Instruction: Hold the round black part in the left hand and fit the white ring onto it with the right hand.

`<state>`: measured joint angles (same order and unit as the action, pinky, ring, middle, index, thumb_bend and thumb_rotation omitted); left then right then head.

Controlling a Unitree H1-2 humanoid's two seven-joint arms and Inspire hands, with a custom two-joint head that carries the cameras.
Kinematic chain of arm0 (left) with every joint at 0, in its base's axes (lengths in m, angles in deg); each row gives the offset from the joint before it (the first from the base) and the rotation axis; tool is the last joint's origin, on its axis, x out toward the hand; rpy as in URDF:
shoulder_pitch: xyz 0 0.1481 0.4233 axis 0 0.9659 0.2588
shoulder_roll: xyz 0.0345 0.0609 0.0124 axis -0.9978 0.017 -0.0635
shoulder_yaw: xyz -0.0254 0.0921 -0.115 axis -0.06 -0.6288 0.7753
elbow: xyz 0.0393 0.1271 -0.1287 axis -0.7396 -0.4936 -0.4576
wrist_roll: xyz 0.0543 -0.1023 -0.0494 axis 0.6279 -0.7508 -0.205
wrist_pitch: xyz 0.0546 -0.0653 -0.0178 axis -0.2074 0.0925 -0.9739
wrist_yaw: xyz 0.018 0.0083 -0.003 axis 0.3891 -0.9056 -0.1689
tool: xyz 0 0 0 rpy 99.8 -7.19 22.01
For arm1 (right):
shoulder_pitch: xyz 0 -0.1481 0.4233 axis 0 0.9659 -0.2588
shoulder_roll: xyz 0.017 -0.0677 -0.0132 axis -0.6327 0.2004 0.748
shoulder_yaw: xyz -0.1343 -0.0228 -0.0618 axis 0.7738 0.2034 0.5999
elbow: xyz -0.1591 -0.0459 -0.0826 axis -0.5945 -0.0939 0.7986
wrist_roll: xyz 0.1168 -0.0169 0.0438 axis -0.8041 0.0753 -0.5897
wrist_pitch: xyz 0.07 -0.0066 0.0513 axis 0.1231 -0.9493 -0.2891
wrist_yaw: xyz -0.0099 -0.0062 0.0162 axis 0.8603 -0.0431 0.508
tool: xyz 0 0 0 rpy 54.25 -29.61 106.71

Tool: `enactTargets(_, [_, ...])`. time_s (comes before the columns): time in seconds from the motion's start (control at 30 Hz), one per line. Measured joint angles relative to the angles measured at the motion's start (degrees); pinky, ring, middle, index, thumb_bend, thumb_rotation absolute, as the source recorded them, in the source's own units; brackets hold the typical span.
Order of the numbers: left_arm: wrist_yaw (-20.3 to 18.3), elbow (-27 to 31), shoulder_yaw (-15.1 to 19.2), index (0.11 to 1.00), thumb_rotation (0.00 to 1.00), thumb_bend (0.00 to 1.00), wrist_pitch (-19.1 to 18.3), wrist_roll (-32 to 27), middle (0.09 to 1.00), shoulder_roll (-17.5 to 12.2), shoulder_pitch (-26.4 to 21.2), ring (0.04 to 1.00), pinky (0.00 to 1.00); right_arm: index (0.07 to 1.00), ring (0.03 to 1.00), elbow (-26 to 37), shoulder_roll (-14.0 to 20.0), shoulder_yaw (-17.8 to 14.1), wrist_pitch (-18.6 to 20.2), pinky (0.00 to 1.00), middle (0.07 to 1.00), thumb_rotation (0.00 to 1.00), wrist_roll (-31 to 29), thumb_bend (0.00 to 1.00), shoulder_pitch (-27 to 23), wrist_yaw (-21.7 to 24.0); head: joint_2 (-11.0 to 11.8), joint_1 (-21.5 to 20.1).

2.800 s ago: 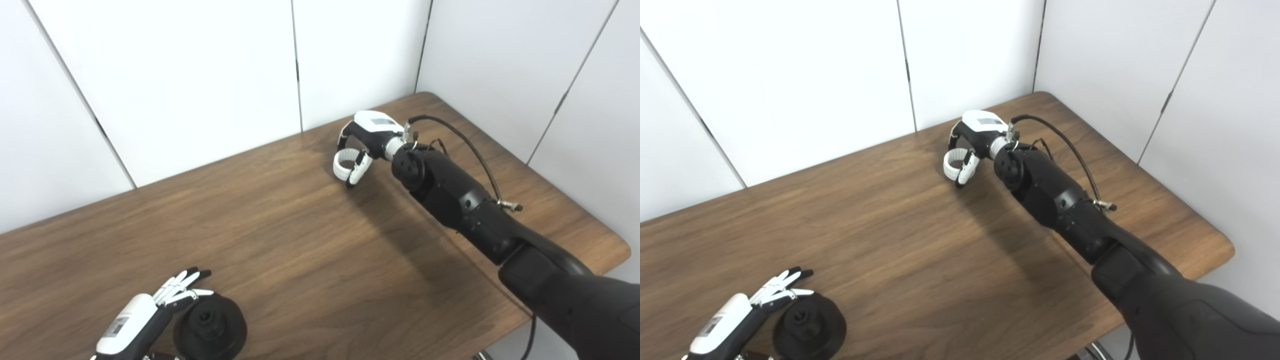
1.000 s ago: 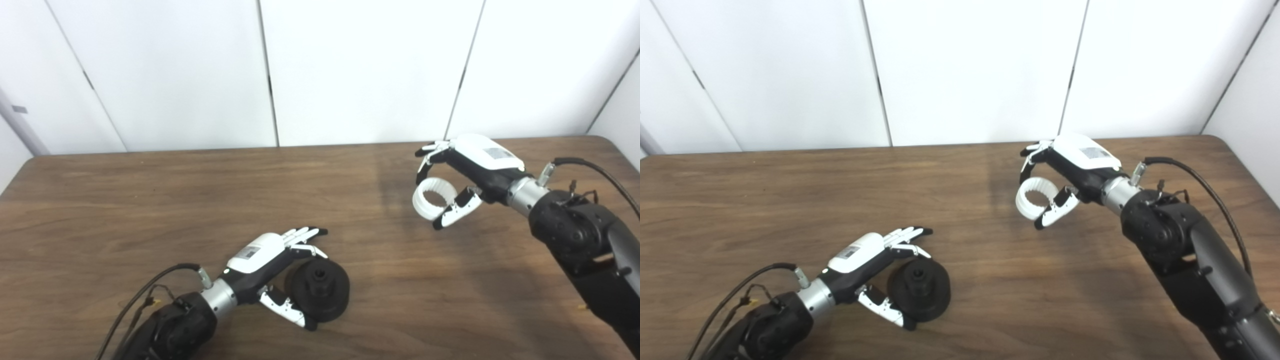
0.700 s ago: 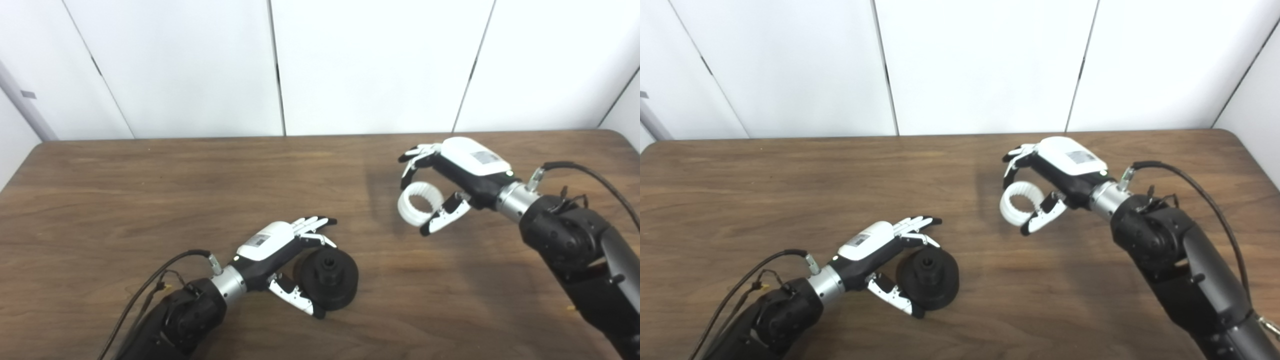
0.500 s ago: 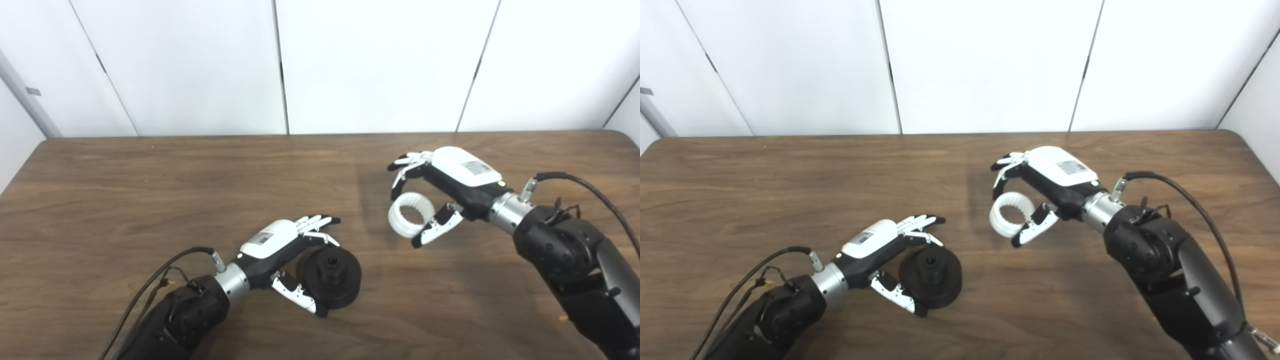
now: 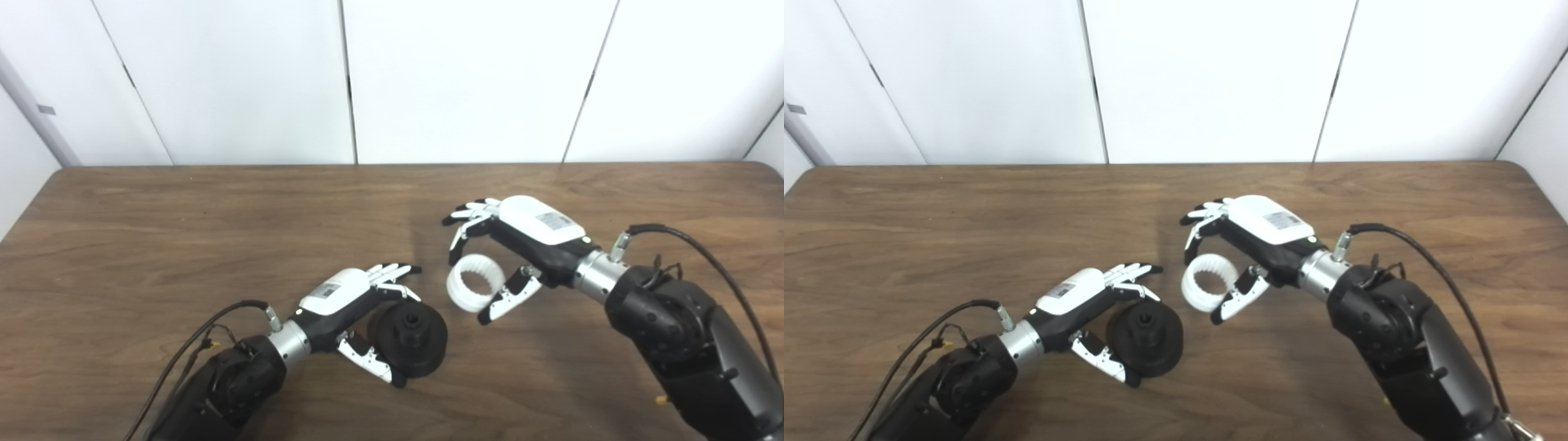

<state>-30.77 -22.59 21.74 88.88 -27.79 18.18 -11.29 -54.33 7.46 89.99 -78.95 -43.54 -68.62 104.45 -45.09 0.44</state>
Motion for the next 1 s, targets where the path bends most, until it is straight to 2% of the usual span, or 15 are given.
enactTargets(0.5, [0.0, 0.0, -0.3, 0.482, 0.07, 0.52, -0.6, 0.0, 0.986, 0.2, -0.1, 1.0, 1.0, 0.48, 0.927, 0.4, -3.8, 2.4, -0.4, 0.96, 0.856, 0.15, 1.0, 0.52, 0.0, 0.5, -0.4, 0.3])
enactTargets(1.0, [0.2, 0.0, -0.3, 0.482, 0.07, 0.52, -0.8, 0.1, 0.986, 0.3, -0.1, 1.0, 1.0, 0.48, 0.921, 2.7, -5.0, 3.6, -0.2, 0.96, 0.861, 0.15, 1.2, 0.52, -0.1, 1.9, -0.9, 0.5])
